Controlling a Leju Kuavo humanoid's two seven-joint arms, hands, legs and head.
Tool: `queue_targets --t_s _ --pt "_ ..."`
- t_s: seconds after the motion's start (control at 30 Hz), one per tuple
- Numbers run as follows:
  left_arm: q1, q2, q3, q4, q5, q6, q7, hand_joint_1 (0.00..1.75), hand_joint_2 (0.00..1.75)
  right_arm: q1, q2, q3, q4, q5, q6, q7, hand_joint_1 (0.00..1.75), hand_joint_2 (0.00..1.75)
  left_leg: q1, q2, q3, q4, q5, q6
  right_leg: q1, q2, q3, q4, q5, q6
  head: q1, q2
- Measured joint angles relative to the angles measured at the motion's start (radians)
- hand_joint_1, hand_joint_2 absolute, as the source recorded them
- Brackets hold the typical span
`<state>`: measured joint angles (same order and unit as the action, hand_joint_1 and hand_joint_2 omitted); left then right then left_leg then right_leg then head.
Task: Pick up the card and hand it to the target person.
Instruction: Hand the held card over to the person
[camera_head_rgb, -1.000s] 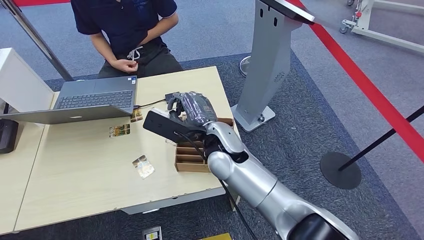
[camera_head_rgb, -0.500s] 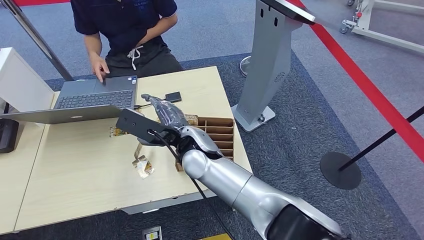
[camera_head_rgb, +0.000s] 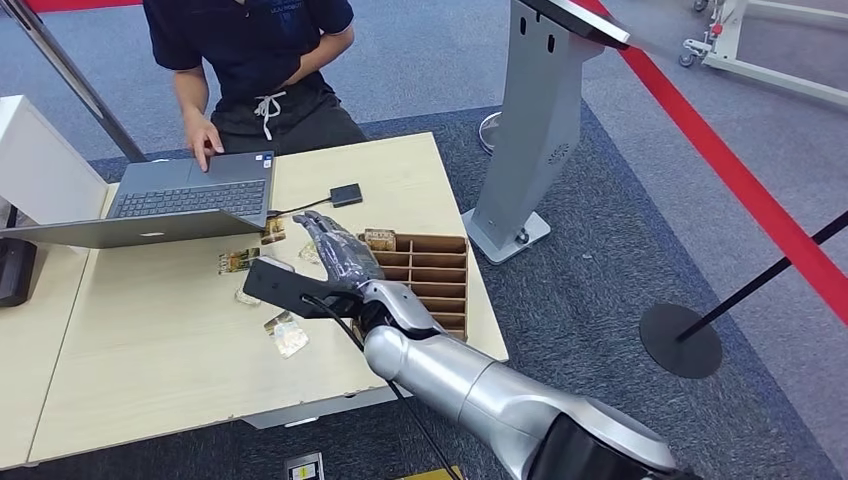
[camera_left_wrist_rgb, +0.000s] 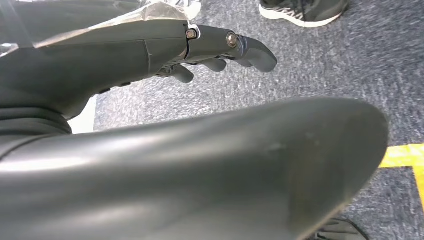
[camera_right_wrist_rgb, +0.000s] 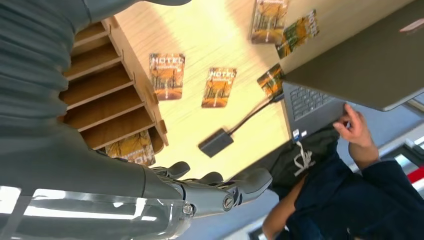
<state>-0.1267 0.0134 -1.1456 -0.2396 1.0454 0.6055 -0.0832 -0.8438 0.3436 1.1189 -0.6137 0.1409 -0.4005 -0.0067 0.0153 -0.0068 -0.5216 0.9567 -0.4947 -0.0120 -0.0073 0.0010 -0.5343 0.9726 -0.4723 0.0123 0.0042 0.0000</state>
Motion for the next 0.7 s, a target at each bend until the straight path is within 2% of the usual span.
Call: queue_targets --t_s 0.17,0.33,0.43,0.53,0.7 --pt "0.001 0.000 0.000 0.000 0.016 0.008 0.002 0.00 0.00 0.028 -0.013 -0.002 0.003 0.173 -0.109 0.024 0.00 1.75 0.000 0.000 0.000 0.000 0.000 0.000 0.000 0.000 0.000 0.000 0.000 0.000 0.000 0.000" --pt "0.003 0.000 0.002 0.000 0.036 0.018 0.004 0.00 0.00 0.089 -0.060 -0.031 -0.080 0.501 -0.173 0.174 0.00 1.75 0.000 0.000 0.000 0.000 0.000 0.000 0.000 0.000 0.000 0.000 0.000 0.000 0.000 0.000" --pt "0.004 0.000 0.003 0.000 0.046 0.023 0.012 0.00 0.00 0.149 -0.098 -0.065 -0.166 0.626 -0.155 0.232 0.00 1.75 0.000 0.000 0.001 0.000 0.000 0.000 0.000 0.000 0.000 -0.001 0.000 0.000 0.000 0.000" --pt "0.006 0.000 0.004 0.000 0.054 0.032 0.021 0.00 0.00 0.225 -0.142 -0.105 -0.267 0.637 -0.106 0.253 0.00 1.75 0.000 0.000 0.001 0.000 0.000 0.000 0.000 0.000 0.000 -0.001 0.000 0.000 0.000 0.000" --pt "0.006 0.000 0.007 0.000 0.063 0.049 0.020 0.00 0.00 0.335 -0.206 -0.166 -0.414 0.501 0.001 0.259 0.00 1.75 0.000 0.000 0.001 0.000 0.000 0.000 0.000 0.000 0.000 -0.001 0.000 0.000 0.000 0.000"
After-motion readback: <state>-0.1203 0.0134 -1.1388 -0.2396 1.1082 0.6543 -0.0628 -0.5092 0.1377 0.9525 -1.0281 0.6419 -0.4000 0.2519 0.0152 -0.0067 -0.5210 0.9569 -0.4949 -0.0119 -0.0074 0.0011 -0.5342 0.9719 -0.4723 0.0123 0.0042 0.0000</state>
